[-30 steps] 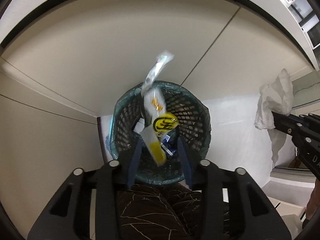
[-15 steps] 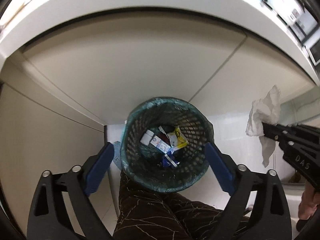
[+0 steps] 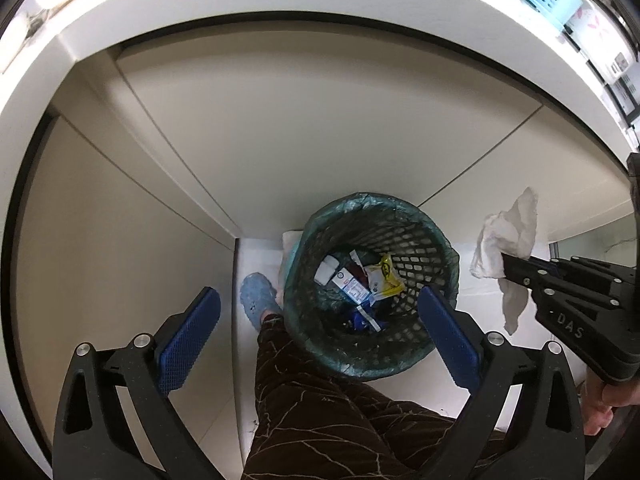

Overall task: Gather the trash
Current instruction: 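Open the right tool over the bin to drop the white tissue, then raise both tools back up toward the counter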

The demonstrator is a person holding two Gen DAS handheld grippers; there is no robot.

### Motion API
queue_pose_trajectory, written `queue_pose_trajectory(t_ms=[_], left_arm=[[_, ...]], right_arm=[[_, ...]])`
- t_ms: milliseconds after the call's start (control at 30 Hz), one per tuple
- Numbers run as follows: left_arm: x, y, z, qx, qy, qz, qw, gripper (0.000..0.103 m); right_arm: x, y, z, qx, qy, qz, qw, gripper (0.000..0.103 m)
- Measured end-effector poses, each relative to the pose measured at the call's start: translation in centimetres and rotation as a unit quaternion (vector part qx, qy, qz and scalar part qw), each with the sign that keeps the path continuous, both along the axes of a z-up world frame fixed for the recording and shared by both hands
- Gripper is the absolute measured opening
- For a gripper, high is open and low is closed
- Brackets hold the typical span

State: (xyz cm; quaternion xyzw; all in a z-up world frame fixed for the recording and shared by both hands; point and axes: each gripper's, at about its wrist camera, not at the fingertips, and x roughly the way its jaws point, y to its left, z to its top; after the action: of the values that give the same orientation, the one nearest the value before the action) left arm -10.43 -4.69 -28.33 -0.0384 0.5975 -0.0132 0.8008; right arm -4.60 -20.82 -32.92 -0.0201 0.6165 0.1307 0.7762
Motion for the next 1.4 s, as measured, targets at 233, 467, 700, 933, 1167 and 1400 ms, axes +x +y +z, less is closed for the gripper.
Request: queue_pose_trajectory(t_ms=[233, 467, 700, 933, 1167, 1400], left_arm=[[-0.3, 1.1, 0.2, 0.002, 0.001, 0.007, 1.0, 0.097], [-0.1, 1.3, 0.3, 0.002, 0.003, 0.011, 0.9999, 0.097], [-0.1, 1.5, 0.2, 0.003, 0.005, 0.012, 0.9999, 0.097], [0.0, 1.6, 0.2, 0.005, 0.004, 0.011, 0.9999, 0.097], [0.1, 1.8, 1.7, -0.001, -0.008, 0.015, 0.9999, 0.097], [0.2, 2.3, 5.9, -0.008, -0.038, 0.026, 0.9989, 0.097]], right_arm=[[0.1, 0.8, -0.7, 0.0, 0.004, 0.018, 1.0, 0.01], [-0.1, 1.1, -1.1, -0.001, 0.007, 0.022, 1.0, 0.015], [-0.4, 1.2, -1.7, -0.001, 0.01, 0.025, 1.0, 0.027], [-0.7, 0.7, -1.9, -0.003, -0.005, 0.016, 1.0, 0.053], [-1.1, -0.6, 1.9, -0.013, -0.051, 0.001, 0.999, 0.08], [-0.9, -2.0, 7.1, -0.019, -0.108, -0.012, 0.994, 0.095]])
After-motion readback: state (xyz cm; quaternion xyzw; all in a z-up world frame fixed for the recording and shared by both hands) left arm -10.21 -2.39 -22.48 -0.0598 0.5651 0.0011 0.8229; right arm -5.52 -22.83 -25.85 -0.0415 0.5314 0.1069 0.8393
